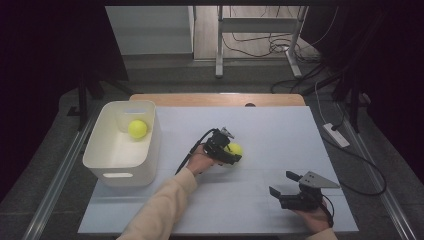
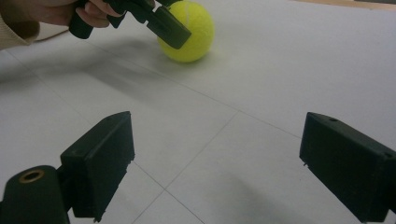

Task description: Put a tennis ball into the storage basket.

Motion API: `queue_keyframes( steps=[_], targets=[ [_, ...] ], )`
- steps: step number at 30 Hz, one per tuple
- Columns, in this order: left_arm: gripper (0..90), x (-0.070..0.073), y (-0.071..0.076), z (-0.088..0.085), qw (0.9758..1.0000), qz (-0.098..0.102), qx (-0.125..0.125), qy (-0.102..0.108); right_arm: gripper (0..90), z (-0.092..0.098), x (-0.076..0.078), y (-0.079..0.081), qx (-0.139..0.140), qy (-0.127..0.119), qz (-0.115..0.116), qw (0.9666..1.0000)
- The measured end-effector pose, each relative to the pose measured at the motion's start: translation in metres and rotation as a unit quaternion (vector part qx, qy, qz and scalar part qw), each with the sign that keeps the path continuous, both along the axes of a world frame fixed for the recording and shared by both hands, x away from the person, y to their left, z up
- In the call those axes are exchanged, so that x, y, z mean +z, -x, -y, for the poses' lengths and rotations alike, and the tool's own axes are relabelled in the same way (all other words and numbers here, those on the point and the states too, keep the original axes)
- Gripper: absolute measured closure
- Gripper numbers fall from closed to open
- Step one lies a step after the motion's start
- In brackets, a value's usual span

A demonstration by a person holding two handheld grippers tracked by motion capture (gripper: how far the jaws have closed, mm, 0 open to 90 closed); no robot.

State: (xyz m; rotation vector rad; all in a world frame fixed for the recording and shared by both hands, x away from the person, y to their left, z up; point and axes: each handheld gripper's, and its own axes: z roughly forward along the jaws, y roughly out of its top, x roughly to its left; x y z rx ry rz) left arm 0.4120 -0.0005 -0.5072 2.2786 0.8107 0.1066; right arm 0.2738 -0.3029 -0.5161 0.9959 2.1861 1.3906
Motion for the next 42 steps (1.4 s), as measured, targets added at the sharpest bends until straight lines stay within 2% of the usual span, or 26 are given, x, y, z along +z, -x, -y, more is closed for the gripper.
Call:
queue_keyframes(
  steps=[6,15,19,42],
  targets=[
    [26.9,0.001,0.001,0.0,1.0,0.008,0.002,-0.003,10.0,0.0,0.0,0.0,0.0,0.0,0.0,1.0],
    [27.1,0.01,0.005,-0.007,0.9997,0.019,0.008,0.011,10.0,0.001,0.0,0.0,-0.001,0.0,0.001,1.0],
    [27.0,0.014,0.007,-0.009,0.9996,0.027,0.006,0.009,10.0,0.001,0.0,0.0,-0.001,0.001,0.002,1.0],
    [27.0,0.036,0.022,-0.022,0.9974,0.062,0.016,0.034,10.0,0.0,0.001,0.001,0.0,-0.001,0.002,1.0]
  ],
)
